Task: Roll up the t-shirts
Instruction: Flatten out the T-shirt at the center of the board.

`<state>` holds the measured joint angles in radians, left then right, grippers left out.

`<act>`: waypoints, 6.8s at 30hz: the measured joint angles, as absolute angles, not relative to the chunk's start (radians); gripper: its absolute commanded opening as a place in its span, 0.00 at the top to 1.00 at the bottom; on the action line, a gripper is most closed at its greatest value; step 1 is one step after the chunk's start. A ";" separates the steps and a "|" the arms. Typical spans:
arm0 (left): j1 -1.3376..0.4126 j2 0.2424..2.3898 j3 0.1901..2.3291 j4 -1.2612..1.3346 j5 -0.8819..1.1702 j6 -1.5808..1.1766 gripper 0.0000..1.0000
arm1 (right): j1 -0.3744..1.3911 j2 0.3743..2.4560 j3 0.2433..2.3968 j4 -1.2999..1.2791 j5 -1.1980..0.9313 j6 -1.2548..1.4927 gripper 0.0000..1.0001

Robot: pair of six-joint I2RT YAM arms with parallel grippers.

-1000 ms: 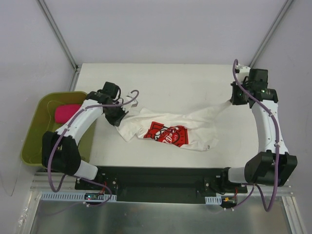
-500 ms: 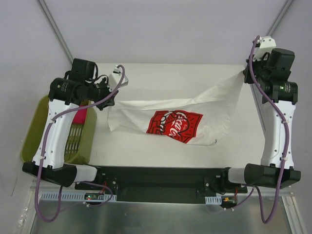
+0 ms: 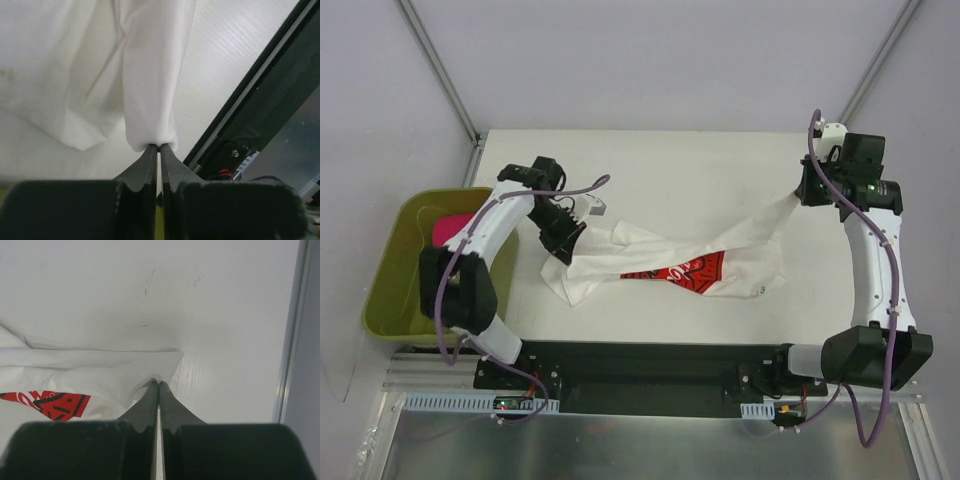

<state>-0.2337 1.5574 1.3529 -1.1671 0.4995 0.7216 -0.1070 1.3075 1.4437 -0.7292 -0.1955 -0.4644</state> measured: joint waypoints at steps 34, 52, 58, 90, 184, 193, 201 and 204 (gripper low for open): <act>-0.163 1.837 1.352 -1.028 0.444 0.223 0.59 | -0.035 1.585 1.494 -0.696 -0.229 -0.431 0.99; -0.155 1.981 1.436 -1.034 0.425 0.178 0.55 | -0.028 1.585 1.493 -0.694 -0.222 -0.438 0.99; -0.147 2.016 1.459 -1.032 0.408 0.171 0.57 | -0.027 1.585 1.493 -0.694 -0.221 -0.438 0.99; -0.134 1.905 1.297 -0.904 0.462 0.133 0.63 | -0.014 1.585 1.491 -0.685 -0.215 -0.445 0.99; 0.038 1.801 1.067 -0.567 0.632 -0.142 0.68 | 0.051 1.551 1.418 -0.662 -0.134 -0.517 0.99; 0.025 1.799 1.005 -0.501 0.690 -0.144 0.71 | 0.052 1.551 1.418 -0.662 -0.134 -0.517 0.99; 0.025 1.799 1.007 -0.489 0.681 -0.150 0.85 | 0.055 1.551 1.417 -0.660 -0.131 -0.518 0.99; 0.025 1.797 1.022 -0.487 0.681 -0.154 0.86 | 0.056 1.551 1.411 -0.657 -0.131 -0.518 0.99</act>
